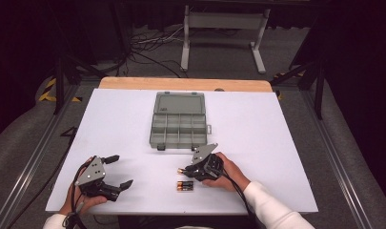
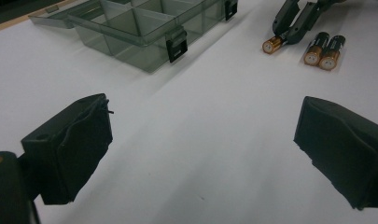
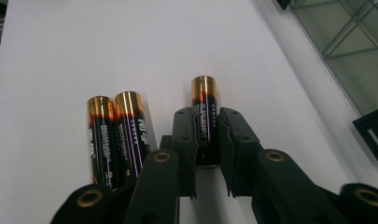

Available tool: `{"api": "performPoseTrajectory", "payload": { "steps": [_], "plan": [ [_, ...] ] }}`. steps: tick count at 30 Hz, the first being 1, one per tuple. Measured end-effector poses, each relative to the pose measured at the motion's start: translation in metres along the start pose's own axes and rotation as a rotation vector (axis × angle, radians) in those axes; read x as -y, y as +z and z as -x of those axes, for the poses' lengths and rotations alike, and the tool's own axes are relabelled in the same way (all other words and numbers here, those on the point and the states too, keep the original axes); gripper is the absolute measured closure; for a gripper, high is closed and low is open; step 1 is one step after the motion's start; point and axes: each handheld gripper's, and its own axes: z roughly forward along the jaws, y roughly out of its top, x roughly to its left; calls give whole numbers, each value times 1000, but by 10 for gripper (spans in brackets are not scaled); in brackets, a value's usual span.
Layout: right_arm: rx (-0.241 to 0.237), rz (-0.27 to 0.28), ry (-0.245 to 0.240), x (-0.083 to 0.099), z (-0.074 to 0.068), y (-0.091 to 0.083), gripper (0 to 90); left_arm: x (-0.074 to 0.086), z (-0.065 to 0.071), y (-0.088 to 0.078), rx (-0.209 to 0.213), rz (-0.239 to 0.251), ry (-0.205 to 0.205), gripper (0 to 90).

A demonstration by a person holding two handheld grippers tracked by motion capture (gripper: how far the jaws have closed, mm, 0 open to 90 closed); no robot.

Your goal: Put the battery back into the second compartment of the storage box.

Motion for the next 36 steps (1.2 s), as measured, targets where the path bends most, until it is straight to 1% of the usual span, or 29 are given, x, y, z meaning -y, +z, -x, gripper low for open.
{"api": "performPoseTrajectory", "payload": {
  "steps": [3, 6, 9, 11, 13, 25, 36],
  "plan": [
    [17, 5, -14, 0, -2, 0, 777, -1, 1, 0, 1, 1, 5, 45],
    [29, 9, -12, 1, -3, -1, 778, -1, 1, 0, -5, 3, 3, 46],
    [38, 29, -10, 1, -4, -6, 778, -2, 1, 0, -3, 6, 2, 46],
    [54, 39, -16, 1, -4, -9, 778, -2, 1, -1, -3, 5, 5, 45],
    [64, 56, -8, 1, -4, -13, 778, -3, 1, -1, -12, 6, 5, 45],
    [141, 132, -2, -1, 2, -34, 778, -3, 1, 1, -8, 9, 3, 46],
    [182, 155, 26, -4, 9, -44, 778, -4, 1, 2, -6, 7, 0, 45]
  ]
}}
